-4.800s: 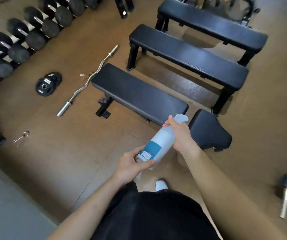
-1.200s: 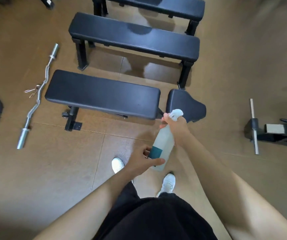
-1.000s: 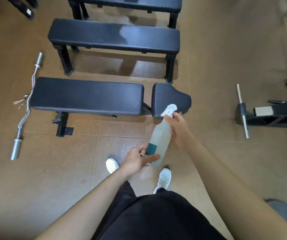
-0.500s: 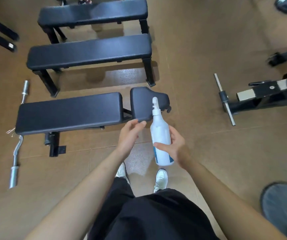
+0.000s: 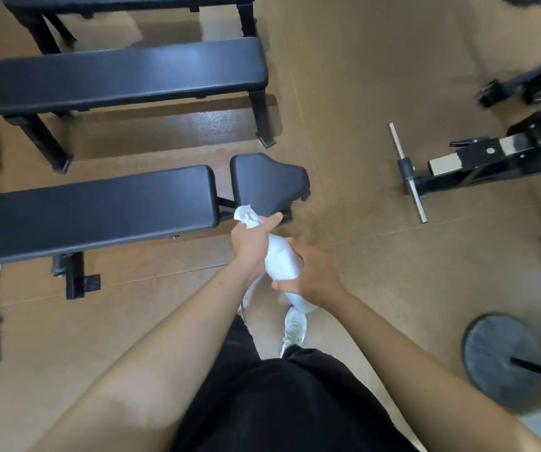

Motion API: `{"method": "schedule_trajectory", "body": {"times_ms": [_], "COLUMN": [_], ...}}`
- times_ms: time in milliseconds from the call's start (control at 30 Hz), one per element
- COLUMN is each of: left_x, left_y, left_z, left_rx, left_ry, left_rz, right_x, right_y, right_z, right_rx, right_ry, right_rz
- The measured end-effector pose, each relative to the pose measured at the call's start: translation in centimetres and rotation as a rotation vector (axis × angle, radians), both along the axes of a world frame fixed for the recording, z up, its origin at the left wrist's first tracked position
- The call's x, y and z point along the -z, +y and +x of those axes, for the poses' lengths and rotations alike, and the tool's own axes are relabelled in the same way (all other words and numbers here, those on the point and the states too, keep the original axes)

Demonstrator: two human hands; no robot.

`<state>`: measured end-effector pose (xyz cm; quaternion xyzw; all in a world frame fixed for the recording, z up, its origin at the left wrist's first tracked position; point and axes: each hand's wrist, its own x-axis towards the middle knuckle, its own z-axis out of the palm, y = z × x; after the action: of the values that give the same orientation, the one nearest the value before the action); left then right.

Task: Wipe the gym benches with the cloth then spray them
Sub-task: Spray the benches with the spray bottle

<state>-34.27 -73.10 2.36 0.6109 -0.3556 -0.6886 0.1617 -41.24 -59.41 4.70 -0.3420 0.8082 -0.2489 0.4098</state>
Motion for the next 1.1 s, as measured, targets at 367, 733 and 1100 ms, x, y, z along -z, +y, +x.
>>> {"method": "schedule_trajectory", "body": {"times_ms": [367,733,1100], "left_x": [1.2,1.1,2.0], "left_y": [-3.9,-4.6,-3.4], "left_z": [3.7,3.1,0.0], "left_rx": [0.104,0.121,0.071], "left_ry": [-0.01,0.074,0.032], "left_rz": [-0.056,0.044,0.121], "right_x": [-0.1,0.7,2.2], "right_y": [-5.1,-4.7,-1.1], "right_z": [4.2,4.7,2.8], "right_rx": [0.05,0.175,0.268], "right_ry": [-0.03,-0.12,-0.201], "right_rz": [0.036,-0.003,0.026]}}
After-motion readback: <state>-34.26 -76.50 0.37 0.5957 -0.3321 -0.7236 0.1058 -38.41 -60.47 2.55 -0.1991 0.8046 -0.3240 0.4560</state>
